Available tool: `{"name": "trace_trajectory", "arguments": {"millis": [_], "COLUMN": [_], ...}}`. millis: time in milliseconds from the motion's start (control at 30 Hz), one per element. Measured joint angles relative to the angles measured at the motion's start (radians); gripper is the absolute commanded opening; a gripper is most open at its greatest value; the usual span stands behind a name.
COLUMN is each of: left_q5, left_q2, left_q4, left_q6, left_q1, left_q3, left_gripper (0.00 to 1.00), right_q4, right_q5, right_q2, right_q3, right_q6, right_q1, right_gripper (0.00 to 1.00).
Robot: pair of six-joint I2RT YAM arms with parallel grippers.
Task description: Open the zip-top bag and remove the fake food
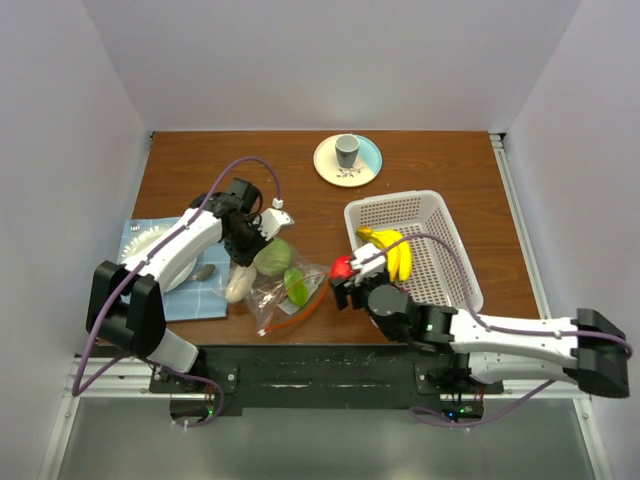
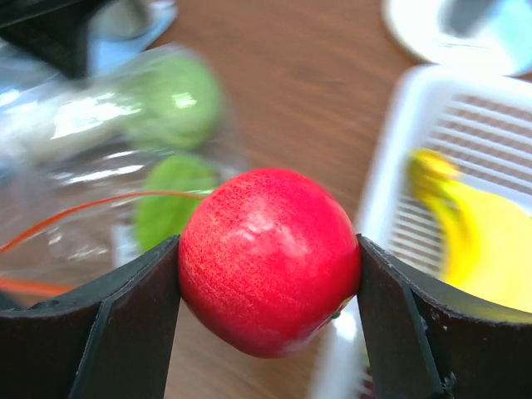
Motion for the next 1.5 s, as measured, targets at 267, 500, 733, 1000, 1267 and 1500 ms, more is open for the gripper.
{"name": "trace_trajectory", "arguments": {"millis": [267,500,733,1000,1267,1500], "left_q5": [0.000,-0.002,-0.011,-0.014,-0.016,-0.018], "left_q2": [0.012,0.013,0.013,0.013,0.013,0.011], "left_q4": [0.000,0.000,0.000,0.003,0.003,0.003], "left_q6": [-0.001,-0.001,-0.001,-0.001,-0.001,-0.001], "left_q1": [-0.014,-0.020,-0.020,-0.020,-0.020,-0.020], "left_q3": [0.000,0.000,0.000,0.000,0.000,0.000], "left_gripper": [0.00,0.00,0.00,0.00,0.00,0.00], "right_q4": [-0.247,-0.422,-0.281,-0.125,-0.002,0.084], "right_q5": [0.322,0.325,0.244,0.084,-0.004,-0.053], "right_q2": [-0.072,0.137,0.053,0.204,0.457,0.616], "right_q3": [0.010,0.104,0.100,0.114,0.190,0.289], "right_q6": [0.154,0.260,0.107,0.025,0.026,0.039], "right_q1": [-0.140,-0.163,-0.035,0.069,0.075,0.075], "right_gripper": [0.99,0.99,0.99,0.99,0.99,0.99]}}
